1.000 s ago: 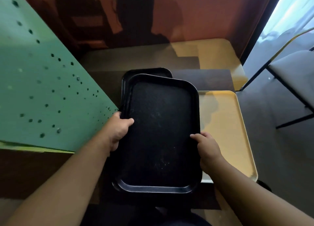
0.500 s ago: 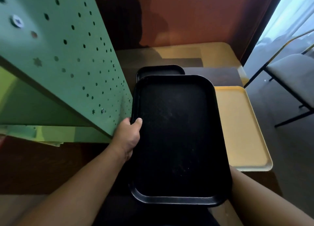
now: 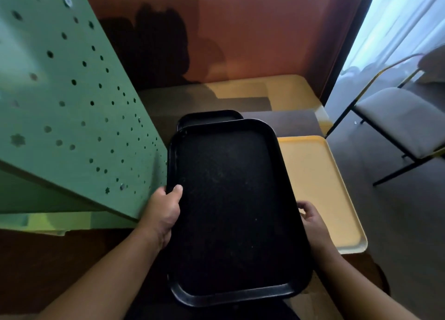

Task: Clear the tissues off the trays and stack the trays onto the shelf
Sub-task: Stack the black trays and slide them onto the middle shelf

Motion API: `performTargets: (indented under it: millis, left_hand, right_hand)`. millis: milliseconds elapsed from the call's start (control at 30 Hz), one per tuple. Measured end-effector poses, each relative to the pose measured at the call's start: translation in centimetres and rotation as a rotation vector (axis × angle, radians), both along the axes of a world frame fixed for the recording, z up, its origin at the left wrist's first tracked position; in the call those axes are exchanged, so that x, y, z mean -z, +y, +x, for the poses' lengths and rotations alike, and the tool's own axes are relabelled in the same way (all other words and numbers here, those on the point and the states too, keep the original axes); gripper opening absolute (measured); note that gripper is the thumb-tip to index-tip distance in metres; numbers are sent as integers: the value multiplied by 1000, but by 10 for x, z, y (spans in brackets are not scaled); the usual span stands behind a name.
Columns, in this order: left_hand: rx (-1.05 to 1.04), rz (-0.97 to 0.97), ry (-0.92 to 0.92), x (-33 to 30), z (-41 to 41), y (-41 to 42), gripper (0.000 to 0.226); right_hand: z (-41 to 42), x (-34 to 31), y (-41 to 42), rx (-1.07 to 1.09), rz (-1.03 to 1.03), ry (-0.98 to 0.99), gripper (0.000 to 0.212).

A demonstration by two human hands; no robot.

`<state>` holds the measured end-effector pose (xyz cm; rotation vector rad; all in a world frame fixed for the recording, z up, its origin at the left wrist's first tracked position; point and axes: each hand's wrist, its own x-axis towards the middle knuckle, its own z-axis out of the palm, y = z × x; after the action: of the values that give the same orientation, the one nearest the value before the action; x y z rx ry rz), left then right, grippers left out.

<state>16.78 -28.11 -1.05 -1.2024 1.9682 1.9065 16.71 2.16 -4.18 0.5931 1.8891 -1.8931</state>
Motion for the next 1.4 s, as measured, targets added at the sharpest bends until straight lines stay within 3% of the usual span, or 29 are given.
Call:
performTargets:
  millis: [167,300,467,533,667,767,1000,1133,1233,1333,1400]
  left_hand:
    - [40,-108,12,-11,-17,18,62]
    - [68,-128,52,-18,-29,42,37]
    - [54,-275,79,-24,-43,67,64]
    - [58,-331,113,-25,-48,74,58]
    - [27,-315,160,-25,-62,91,53]
    - [0,-300,167,-19,-74,104,50]
    - [-16,-289,142,-12,-86,130,42]
    - [-2,-96,97,-8,-91,130,26]
    - [-17,23,109,-5,-98,116,38]
    - [-10,-367,-49,16,-105,91,44]
    - [57,-557,-280,36,-105,69,55]
  right_hand:
    - [-12,-13,30,62,-16,77,18]
    - [-27,-21,48,28,-28,86,25]
    - [-41,-28,72,75,-124,67,26]
    - [-46,-32,79,100,-180,74,26]
    - [-60,-37,91,120,-255,45,30]
    - [-67,-40,94,9,-234,24,38]
    - [-88,-29,107,-75,-177,-138,15]
    - [-98,-13,102,1,-95,-159,19]
    - [-107,-6,96,25,-59,-189,15]
    - [-117,1,90,39,-45,-240,24]
    - [-125,4,86,55,-42,-260,25]
